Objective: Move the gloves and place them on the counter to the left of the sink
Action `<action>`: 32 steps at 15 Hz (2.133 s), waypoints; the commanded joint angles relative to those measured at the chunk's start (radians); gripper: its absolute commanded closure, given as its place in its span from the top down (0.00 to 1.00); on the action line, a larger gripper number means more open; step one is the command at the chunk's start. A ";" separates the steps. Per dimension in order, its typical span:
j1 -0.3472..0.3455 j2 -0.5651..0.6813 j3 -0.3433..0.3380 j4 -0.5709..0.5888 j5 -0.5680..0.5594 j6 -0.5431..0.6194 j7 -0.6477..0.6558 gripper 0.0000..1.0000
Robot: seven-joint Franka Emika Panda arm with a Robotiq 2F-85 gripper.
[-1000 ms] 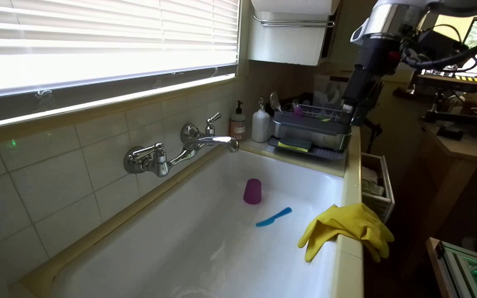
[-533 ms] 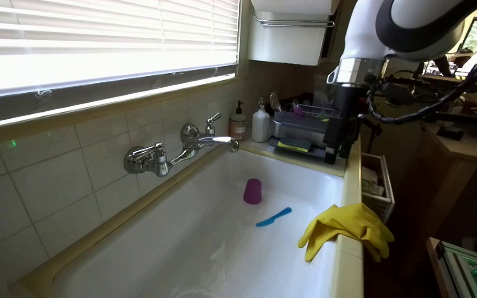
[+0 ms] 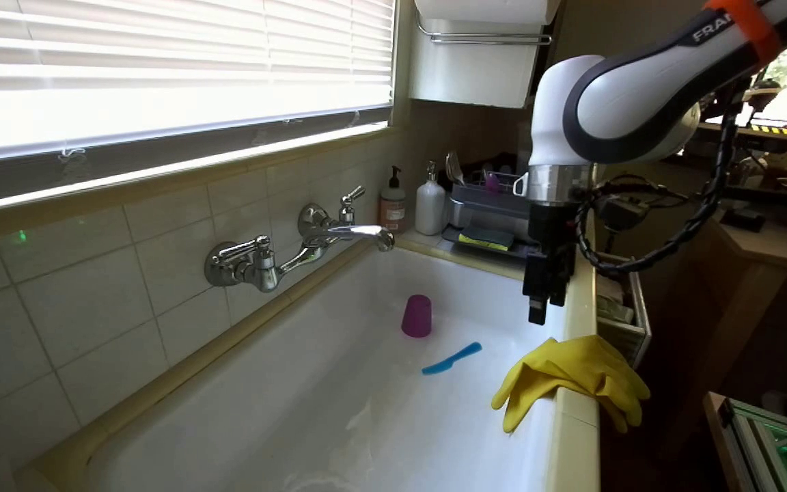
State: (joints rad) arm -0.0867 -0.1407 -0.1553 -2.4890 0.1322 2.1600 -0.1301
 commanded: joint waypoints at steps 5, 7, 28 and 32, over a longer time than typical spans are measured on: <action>-0.010 0.148 0.010 0.039 -0.006 0.002 -0.100 1.00; -0.013 0.177 0.012 0.049 -0.011 -0.003 -0.117 1.00; -0.020 0.300 0.055 0.152 -0.102 -0.203 -0.237 0.10; -0.028 0.299 0.065 0.193 -0.031 -0.305 -0.294 0.00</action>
State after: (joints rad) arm -0.0949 0.1421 -0.1072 -2.3385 0.0461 1.9387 -0.3718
